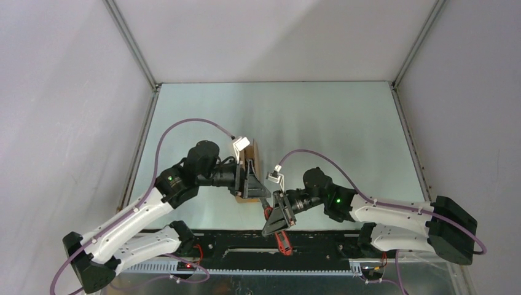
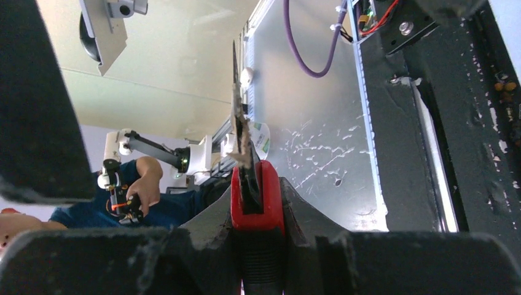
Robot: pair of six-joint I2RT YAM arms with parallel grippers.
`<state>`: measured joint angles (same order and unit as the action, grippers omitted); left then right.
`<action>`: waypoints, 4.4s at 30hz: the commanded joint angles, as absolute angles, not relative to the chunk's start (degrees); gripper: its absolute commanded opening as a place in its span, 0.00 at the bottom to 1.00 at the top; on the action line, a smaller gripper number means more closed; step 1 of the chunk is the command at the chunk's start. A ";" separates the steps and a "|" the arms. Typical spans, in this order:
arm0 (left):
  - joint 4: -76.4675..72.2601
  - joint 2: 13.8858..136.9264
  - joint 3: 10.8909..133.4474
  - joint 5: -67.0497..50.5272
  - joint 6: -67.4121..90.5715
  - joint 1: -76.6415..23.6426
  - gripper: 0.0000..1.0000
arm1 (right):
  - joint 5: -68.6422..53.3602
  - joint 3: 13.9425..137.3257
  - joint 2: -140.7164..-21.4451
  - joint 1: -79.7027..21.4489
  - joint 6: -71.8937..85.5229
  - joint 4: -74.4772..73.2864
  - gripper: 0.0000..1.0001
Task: Unpack the express box
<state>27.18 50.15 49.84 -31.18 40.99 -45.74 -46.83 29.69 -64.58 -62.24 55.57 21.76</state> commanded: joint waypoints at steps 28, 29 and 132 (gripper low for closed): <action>11.68 51.06 43.08 -43.42 46.93 -47.48 0.37 | -51.97 33.31 -62.45 -60.03 59.61 26.24 0.00; 11.38 51.14 43.02 -43.20 47.43 -47.46 0.31 | -51.95 33.31 -62.51 -60.07 59.53 26.09 0.00; 63.05 76.29 73.59 14.38 47.68 -38.07 0.88 | 17.74 15.50 -21.73 -63.53 68.88 3.39 0.00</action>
